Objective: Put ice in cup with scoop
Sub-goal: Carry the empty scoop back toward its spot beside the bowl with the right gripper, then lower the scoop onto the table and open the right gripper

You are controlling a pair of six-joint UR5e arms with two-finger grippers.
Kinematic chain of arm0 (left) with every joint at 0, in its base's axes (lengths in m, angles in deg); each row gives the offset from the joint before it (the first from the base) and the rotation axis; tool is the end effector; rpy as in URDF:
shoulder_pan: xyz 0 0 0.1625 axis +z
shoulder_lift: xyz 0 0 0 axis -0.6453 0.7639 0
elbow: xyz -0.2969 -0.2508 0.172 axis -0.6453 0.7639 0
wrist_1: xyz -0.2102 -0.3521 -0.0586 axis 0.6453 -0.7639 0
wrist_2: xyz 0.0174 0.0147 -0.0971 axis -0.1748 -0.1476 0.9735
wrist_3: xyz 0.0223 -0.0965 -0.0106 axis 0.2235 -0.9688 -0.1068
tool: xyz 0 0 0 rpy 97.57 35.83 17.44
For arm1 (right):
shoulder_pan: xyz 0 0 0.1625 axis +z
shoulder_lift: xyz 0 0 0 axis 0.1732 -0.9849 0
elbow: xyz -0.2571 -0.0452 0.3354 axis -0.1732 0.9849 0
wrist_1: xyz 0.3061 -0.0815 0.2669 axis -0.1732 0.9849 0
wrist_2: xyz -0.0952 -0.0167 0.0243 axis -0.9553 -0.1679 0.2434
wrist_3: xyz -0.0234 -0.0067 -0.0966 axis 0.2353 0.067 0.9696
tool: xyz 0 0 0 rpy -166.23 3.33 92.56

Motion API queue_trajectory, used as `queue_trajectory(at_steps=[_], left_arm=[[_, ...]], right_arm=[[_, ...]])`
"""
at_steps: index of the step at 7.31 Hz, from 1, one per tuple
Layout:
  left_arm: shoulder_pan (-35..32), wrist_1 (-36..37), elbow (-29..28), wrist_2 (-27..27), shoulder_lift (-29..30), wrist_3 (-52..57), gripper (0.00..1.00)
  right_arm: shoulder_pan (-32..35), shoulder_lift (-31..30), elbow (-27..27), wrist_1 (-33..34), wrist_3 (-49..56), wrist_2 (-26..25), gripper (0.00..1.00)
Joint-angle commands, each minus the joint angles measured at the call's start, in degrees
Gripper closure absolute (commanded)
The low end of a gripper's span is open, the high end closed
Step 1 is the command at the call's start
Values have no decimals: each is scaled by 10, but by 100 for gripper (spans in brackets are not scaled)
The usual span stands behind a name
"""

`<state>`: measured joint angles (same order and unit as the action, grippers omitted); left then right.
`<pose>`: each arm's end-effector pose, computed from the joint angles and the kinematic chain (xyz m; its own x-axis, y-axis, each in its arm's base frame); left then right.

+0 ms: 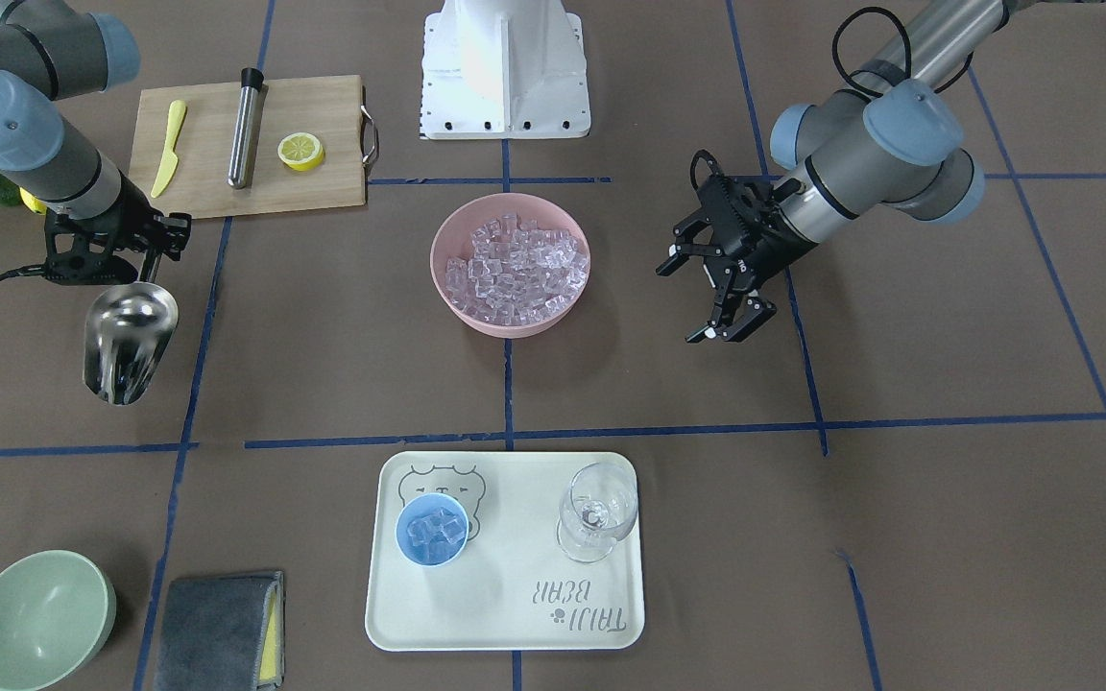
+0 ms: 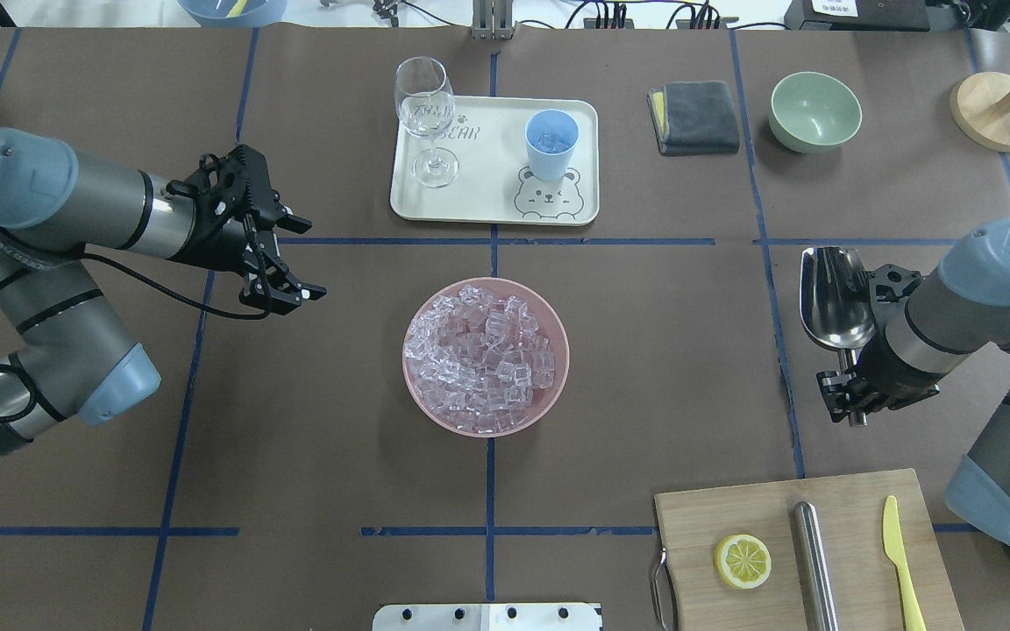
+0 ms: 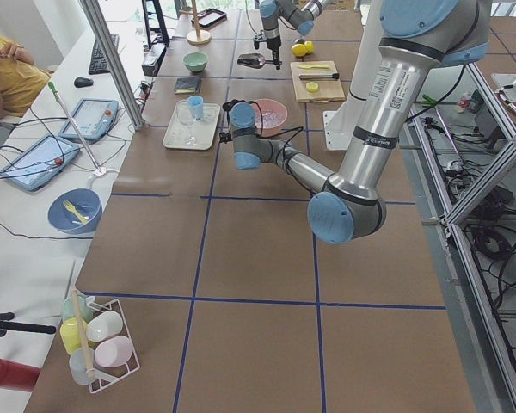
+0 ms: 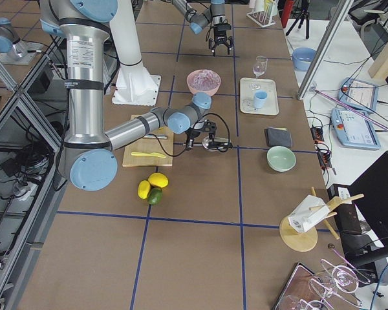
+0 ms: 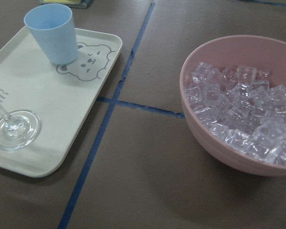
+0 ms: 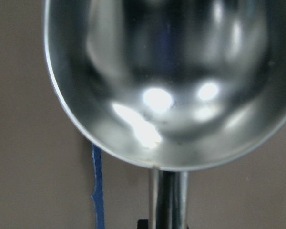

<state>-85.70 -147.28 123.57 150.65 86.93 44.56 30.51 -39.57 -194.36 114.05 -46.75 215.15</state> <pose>0.3793 -0.4993 0.3396 0.2436 0.9493 -0.1988 -0.1730 0.2442 0.9542 -0.3218 -0.3718 0.4951 0.7385 0.0210 0.6739 0.1330 0.9753 -0.1761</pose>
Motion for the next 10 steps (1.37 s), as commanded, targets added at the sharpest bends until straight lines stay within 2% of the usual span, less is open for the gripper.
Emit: queue_trajectory(at_steps=[1, 2, 4, 10], left_arm=[[-39, 41, 0, 4, -10, 1, 0], [-42, 71, 5, 5, -9, 1, 0], [-49, 74, 22, 5, -11, 1, 0], [-51, 74, 22, 5, -13, 1, 0]], right_arm=[[-5, -13, 6, -5, -6, 34, 100], [-6, -12, 8, -4, -6, 34, 100], [-6, -10, 20, -4, -2, 34, 100], [-7, -6, 34, -4, 3, 52, 100]])
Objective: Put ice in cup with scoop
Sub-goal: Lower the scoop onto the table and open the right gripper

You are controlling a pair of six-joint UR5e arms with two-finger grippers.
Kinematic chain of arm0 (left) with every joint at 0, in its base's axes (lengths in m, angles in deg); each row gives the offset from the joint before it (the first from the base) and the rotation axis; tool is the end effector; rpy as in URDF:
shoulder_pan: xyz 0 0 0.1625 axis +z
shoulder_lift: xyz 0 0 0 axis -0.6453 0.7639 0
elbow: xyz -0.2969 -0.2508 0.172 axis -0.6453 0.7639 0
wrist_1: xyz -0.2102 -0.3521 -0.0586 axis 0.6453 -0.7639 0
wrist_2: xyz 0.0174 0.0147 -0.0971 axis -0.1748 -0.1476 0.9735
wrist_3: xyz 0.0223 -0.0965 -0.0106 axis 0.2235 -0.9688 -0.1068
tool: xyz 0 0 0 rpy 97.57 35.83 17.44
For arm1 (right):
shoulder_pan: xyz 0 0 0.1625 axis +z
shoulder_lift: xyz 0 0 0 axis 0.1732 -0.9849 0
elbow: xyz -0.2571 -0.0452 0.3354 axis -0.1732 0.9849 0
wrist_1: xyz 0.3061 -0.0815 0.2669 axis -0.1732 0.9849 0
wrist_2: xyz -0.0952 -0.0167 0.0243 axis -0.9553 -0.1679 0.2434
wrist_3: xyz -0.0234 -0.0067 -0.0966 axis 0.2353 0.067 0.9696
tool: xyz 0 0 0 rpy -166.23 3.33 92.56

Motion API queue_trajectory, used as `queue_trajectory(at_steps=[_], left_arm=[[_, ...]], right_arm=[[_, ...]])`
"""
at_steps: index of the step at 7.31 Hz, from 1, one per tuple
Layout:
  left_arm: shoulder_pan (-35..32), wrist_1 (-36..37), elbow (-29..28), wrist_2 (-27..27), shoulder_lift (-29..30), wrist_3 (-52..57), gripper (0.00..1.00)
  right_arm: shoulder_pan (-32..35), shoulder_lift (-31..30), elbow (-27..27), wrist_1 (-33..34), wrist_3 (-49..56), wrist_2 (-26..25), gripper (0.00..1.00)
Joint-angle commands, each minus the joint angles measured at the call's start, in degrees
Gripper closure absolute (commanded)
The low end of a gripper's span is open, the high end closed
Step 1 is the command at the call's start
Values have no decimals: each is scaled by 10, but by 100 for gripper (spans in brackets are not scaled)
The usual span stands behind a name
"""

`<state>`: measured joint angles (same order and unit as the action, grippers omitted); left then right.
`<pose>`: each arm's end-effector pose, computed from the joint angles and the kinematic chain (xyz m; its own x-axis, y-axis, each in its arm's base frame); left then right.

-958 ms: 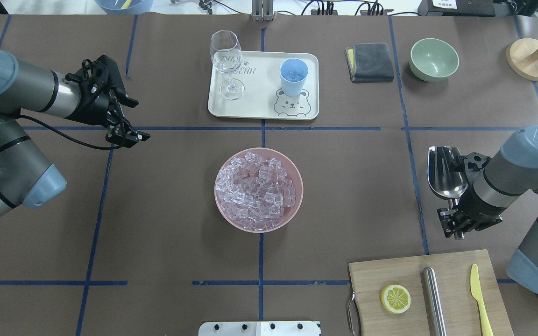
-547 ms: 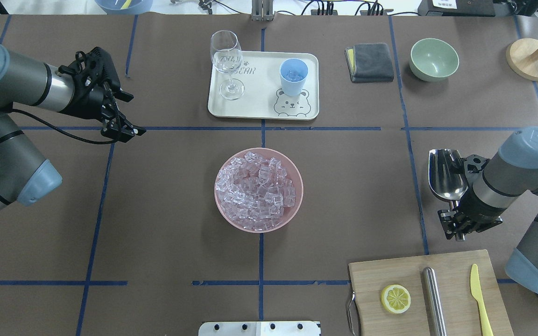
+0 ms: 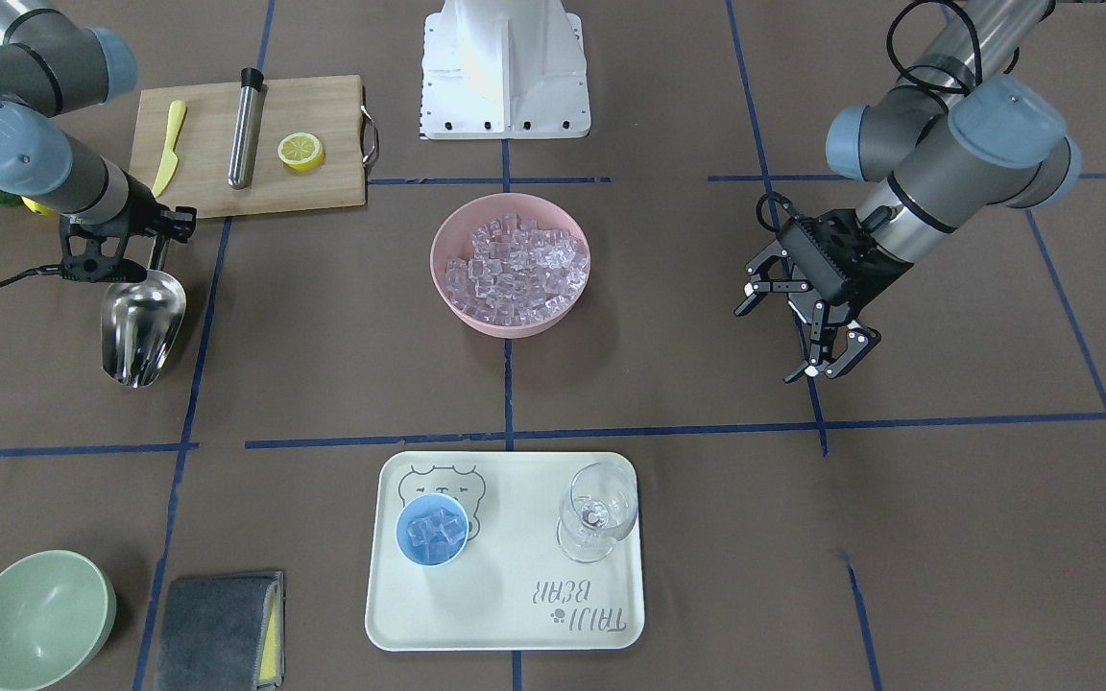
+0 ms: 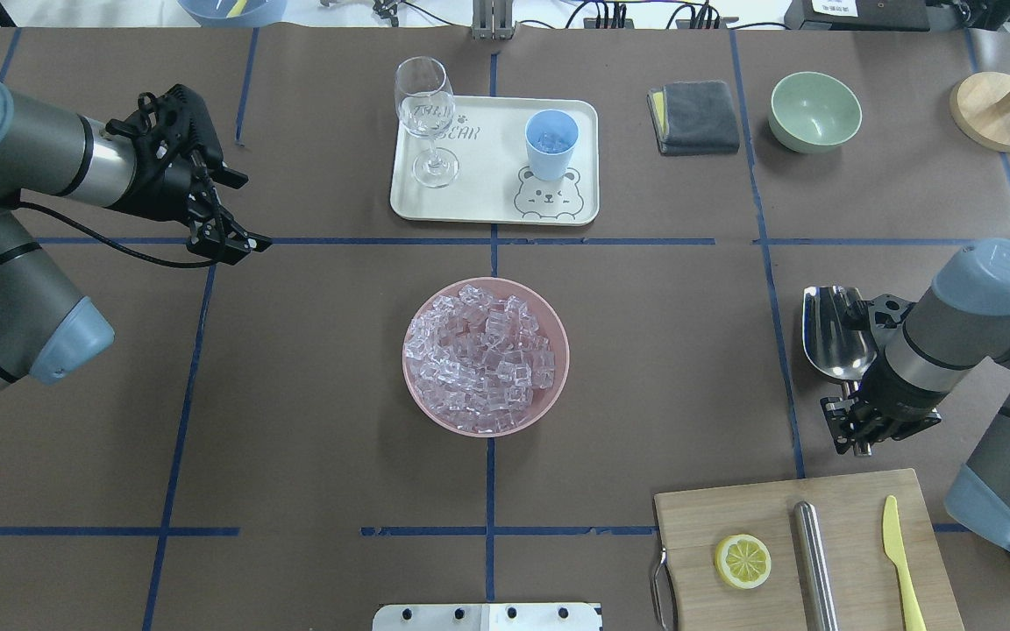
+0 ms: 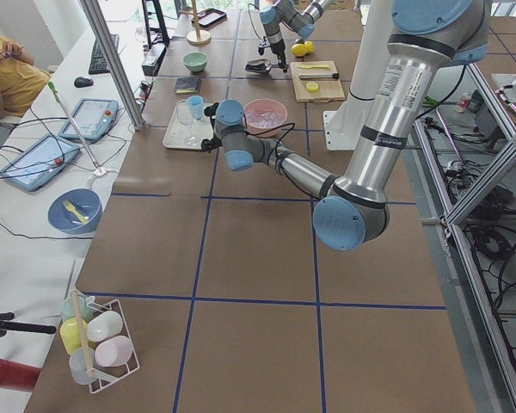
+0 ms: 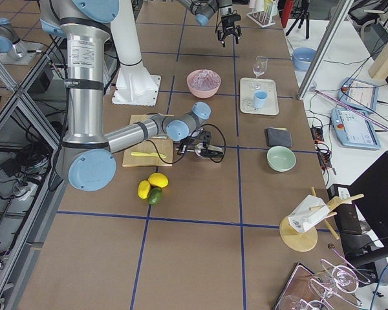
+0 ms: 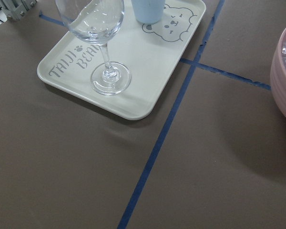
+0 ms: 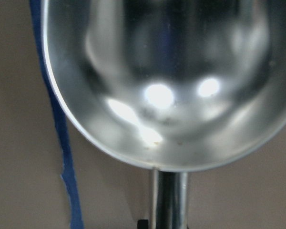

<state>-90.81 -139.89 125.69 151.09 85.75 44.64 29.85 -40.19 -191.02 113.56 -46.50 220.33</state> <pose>0.3316 -0.5280 0.3491 0.3361 0.9065 -0.2556 -0.2183 0.3389 0.9151 -0.3295 -0.3618 0.5233 0.7351 0.0489 0.6762 0.1854 0.9449 -0.2698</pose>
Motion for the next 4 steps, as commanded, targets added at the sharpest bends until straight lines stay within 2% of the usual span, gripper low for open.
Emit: queue_trajectory(at_steps=[1, 2, 3, 4], left_arm=[[0, 0, -1, 0, -1, 0, 0], [-4, 0, -1, 0, -2, 0, 0], [-6, 0, -1, 0, -2, 0, 0], [-7, 0, -2, 0, -2, 0, 0]], right_arm=[[0, 2, 0, 1, 0, 1, 61], [0, 2, 1, 1, 0, 0, 14], [0, 2, 0, 0, -1, 0, 0], [0, 2, 0, 0, 0, 1, 0]])
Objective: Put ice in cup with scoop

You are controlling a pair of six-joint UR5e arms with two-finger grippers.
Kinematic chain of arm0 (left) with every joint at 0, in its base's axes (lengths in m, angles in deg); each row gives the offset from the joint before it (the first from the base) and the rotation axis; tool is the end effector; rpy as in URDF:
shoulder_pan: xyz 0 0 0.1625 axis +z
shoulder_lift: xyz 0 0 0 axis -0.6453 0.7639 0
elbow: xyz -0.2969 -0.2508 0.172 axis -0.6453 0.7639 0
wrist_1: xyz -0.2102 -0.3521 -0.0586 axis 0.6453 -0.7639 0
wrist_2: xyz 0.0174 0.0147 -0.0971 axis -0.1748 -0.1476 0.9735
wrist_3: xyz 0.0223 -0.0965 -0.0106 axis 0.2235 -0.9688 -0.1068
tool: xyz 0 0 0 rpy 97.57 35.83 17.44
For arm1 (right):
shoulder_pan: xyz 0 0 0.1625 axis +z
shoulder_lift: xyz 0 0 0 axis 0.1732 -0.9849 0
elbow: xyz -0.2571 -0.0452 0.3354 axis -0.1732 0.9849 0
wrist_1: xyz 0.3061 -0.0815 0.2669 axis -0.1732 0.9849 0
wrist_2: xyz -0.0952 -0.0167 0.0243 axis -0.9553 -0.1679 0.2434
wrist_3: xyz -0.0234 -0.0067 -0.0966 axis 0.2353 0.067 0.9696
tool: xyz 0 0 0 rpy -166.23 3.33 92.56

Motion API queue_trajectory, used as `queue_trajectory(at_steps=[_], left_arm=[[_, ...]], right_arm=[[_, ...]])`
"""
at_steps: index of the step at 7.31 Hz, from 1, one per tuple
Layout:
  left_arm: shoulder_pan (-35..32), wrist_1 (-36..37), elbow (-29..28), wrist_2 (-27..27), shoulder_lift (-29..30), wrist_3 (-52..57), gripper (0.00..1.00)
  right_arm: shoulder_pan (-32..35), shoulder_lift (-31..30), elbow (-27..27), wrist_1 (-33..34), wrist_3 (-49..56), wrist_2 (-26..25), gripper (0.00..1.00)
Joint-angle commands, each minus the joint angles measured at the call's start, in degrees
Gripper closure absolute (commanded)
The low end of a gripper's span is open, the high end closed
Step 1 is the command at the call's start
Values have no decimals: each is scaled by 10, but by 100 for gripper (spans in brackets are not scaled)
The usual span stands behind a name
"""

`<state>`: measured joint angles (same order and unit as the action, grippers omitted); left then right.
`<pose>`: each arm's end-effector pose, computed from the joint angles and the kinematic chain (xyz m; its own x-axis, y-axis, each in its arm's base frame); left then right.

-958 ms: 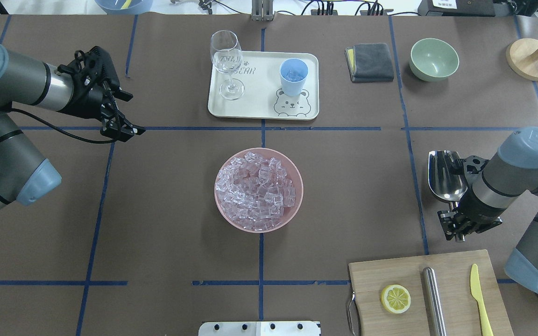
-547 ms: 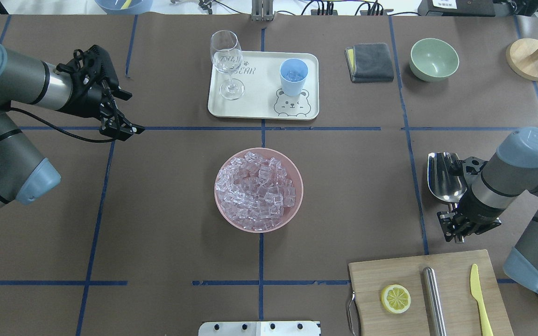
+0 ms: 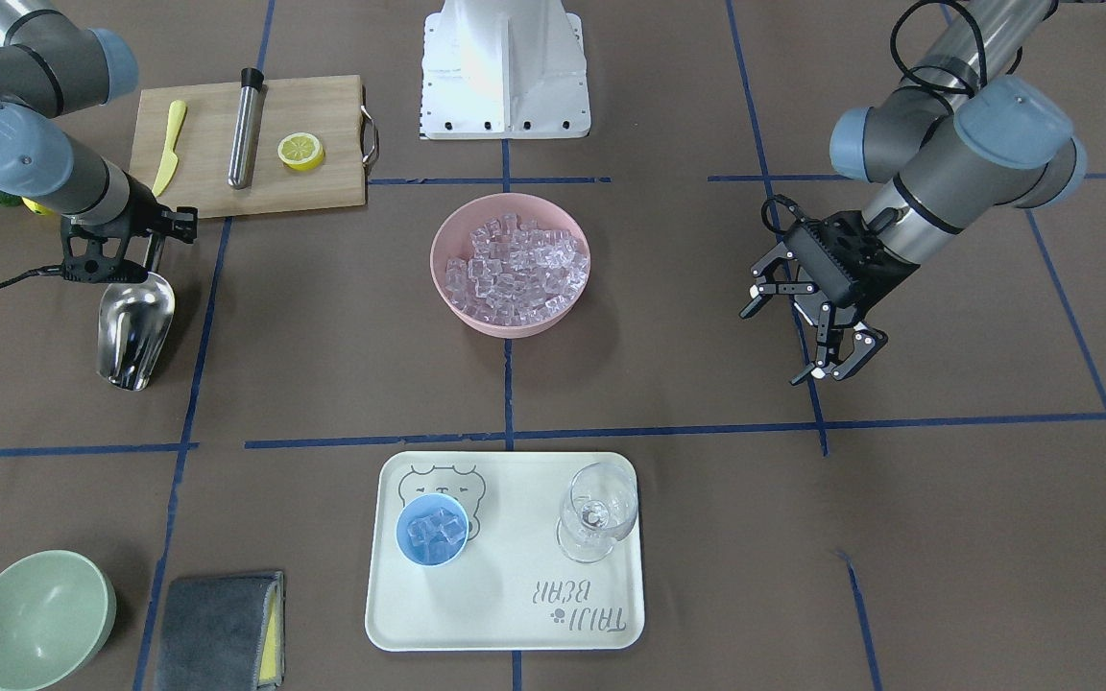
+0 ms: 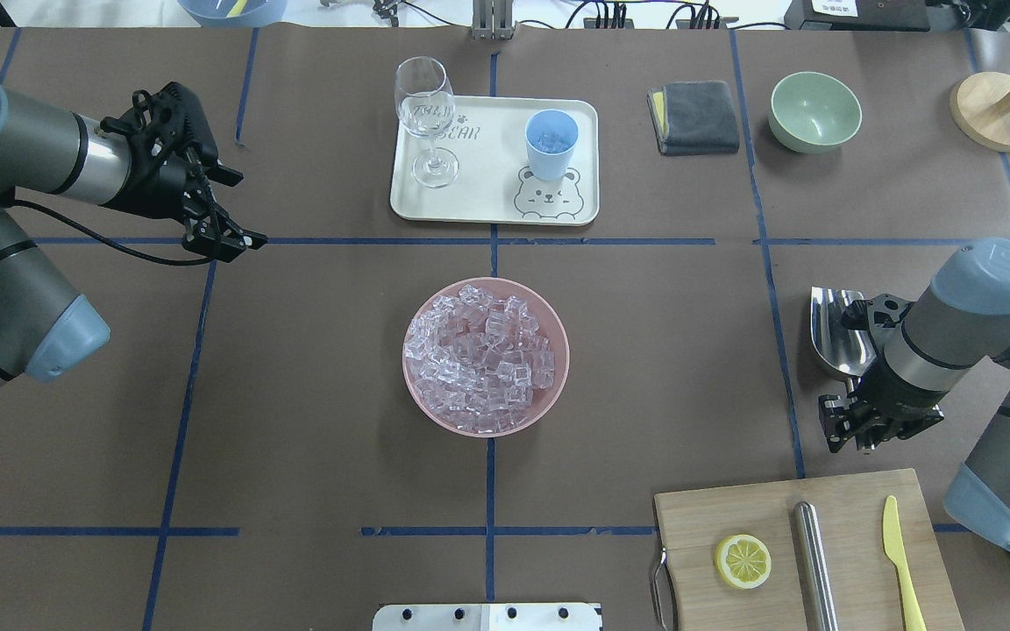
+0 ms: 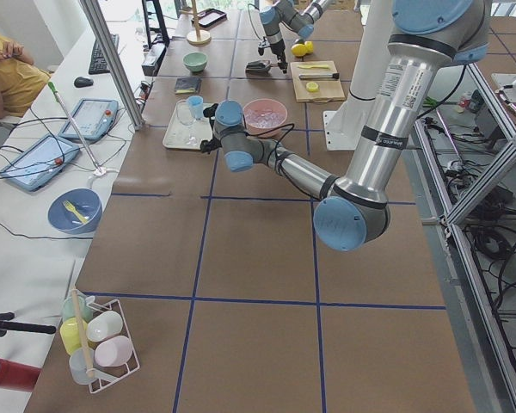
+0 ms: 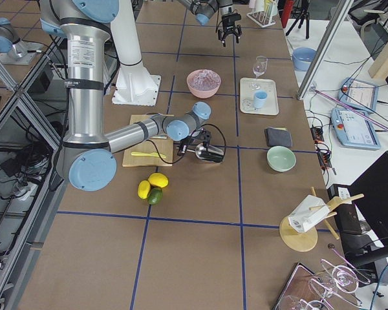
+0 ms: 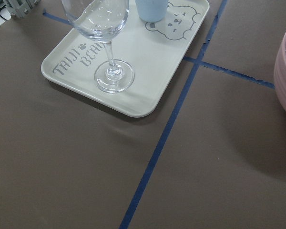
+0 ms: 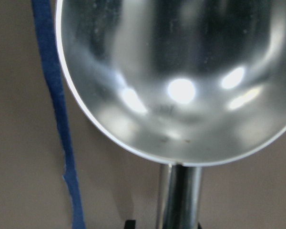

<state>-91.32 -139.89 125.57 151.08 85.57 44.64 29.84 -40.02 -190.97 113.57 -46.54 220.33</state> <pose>0.3268 -0.5309 0.3520 0.3451 0.9024 -0.2581 -0.2182 0.3446 0.9130 -0.3305 -0.3625 0.5223 0.7343 0.0486 0.6771 0.1854 0.9452 -0.2689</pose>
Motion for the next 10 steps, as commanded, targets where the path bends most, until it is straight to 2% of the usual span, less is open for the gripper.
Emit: queue_trajectory(at_steps=[1, 2, 3, 6, 8, 10], left_arm=[[-5, 1, -3, 0, -1, 0, 0], [-12, 3, -3, 1, -8, 0, 0], [-27, 35, 2, 1, -24, 0, 0], [-98, 208, 31, -6, -58, 0, 0], [-148, 242, 20, 1, -103, -1, 0], [-252, 269, 3, 2, -162, 0, 0]], right_arm=[[1, 1, -7, -1, 0, 1, 0], [8, 0, -16, -1, 0, 1, 0], [35, 0, -33, -1, 1, 1, 0], [139, -1, -50, 0, 3, -3, 0], [239, -5, -9, 2, 103, 1, 0], [331, 0, 46, 8, 231, 2, 0]])
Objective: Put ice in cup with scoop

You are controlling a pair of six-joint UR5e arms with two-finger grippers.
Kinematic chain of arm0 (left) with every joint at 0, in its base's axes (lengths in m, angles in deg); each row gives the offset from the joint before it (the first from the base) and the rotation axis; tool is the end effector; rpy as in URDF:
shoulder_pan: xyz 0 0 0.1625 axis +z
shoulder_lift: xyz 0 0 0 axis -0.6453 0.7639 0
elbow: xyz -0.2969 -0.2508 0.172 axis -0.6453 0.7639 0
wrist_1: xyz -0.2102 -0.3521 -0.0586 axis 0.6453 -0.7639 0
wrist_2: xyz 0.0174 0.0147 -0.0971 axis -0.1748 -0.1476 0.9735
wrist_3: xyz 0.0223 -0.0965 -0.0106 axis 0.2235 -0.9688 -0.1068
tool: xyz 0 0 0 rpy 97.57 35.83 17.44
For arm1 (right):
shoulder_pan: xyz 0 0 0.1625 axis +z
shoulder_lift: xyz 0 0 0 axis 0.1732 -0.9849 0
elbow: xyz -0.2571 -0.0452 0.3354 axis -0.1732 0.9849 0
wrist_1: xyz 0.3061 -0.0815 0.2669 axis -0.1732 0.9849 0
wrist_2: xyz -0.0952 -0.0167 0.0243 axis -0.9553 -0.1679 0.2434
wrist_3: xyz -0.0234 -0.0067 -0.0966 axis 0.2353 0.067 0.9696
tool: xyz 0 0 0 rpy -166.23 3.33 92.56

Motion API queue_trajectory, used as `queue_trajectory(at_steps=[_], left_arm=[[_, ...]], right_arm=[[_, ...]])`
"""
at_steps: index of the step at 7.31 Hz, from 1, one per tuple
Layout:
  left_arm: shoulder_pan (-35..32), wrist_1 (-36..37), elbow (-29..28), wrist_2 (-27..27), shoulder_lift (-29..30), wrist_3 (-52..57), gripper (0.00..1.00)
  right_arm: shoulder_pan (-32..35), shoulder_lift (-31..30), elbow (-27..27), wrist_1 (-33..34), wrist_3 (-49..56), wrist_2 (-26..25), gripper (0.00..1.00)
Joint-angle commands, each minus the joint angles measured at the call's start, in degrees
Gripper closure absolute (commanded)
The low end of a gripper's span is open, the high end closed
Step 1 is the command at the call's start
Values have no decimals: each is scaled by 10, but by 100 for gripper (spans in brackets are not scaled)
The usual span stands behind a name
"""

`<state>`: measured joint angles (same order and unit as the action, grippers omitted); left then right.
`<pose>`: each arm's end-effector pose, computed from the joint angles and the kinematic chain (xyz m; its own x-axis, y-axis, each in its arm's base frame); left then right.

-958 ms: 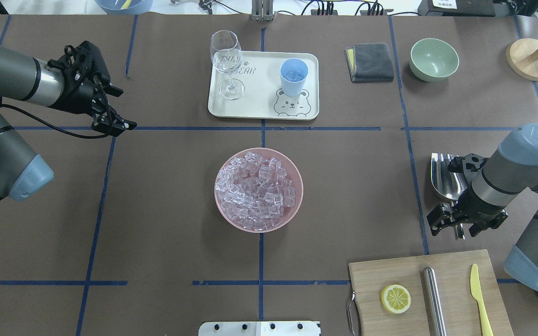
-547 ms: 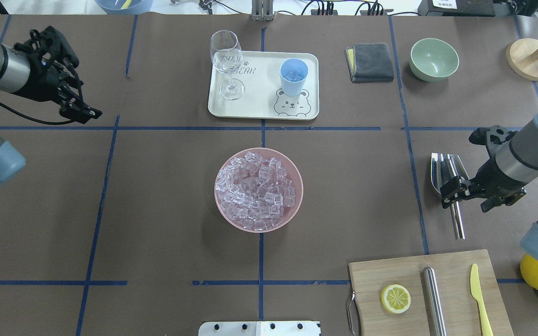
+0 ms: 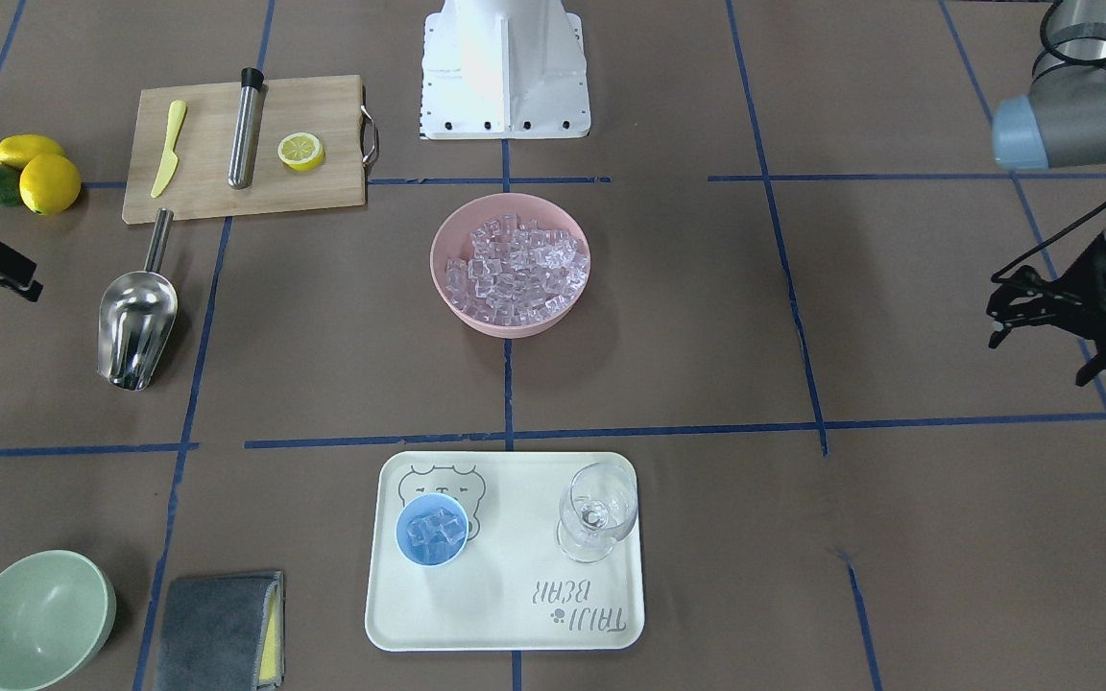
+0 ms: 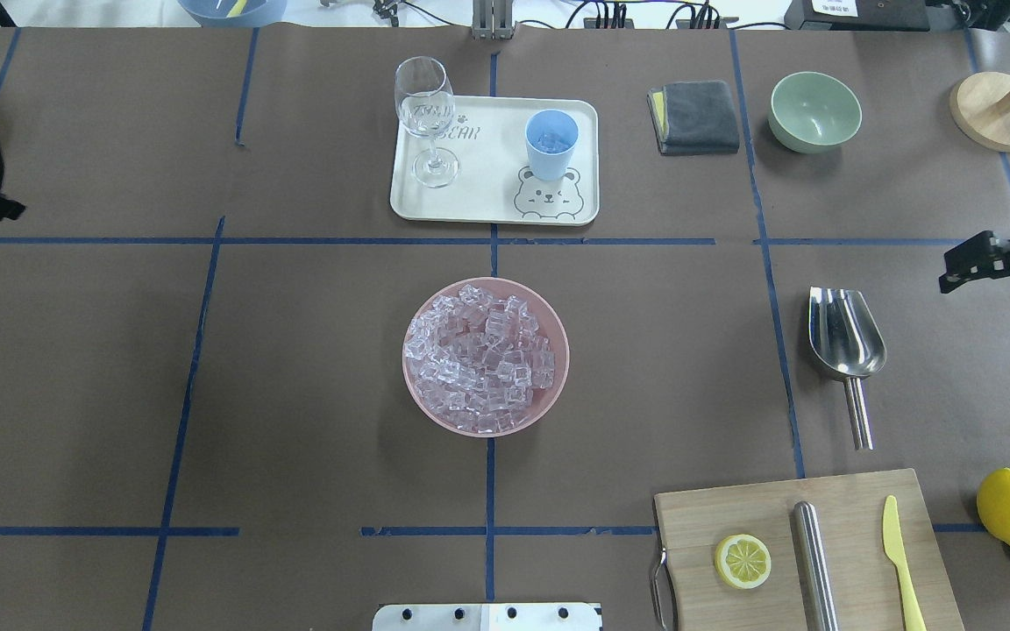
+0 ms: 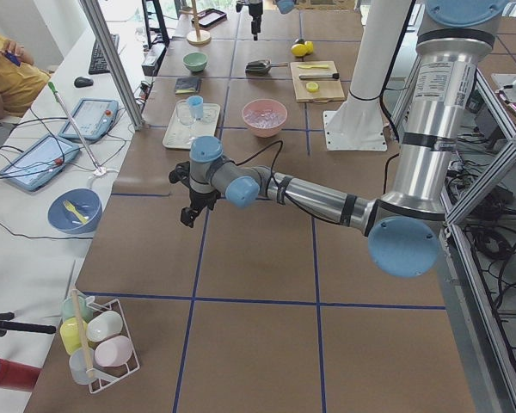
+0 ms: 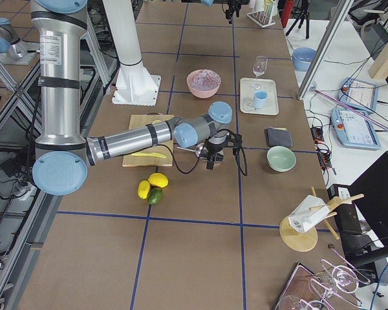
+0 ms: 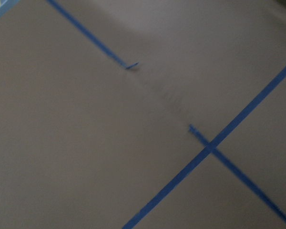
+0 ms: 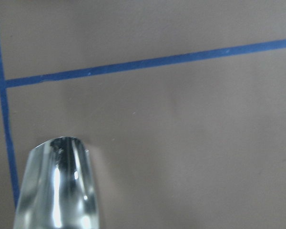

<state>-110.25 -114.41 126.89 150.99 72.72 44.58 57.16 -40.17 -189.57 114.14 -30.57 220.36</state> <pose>0.1176 -0.5552 0.5303 0.7069 0.5023 -0.4980 -0.2534 0.8372 0.4847 -0.1273 -0.4738 0.5370 0.6898 0.1355 0.7112 -0.0864 0.9907 -0.1050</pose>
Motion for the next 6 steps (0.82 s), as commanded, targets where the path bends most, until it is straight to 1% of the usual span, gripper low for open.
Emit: queue_trajectory(at_steps=[1, 2, 3, 4, 5, 6], left_arm=[[-104, 15, -9, 22, -61, 1, 0], [-122, 25, -15, 100, -87, 1, 0], [-135, 24, -11, 205, -117, 0, 0], [-133, 23, -20, 208, -113, -2, 0], [-140, 27, -9, 207, -113, -4, 0], [-166, 28, 9, 185, -117, -5, 0]], right_arm=[[79, 2, 52, 3, 108, 6, 0], [100, 2, 79, 3, 163, 19, 0], [117, 10, 108, 3, 207, 36, 0], [117, 16, 119, 3, 210, 32, 0], [129, 17, 129, 0, 210, 31, 0], [130, 18, 129, -3, 210, 28, 0]])
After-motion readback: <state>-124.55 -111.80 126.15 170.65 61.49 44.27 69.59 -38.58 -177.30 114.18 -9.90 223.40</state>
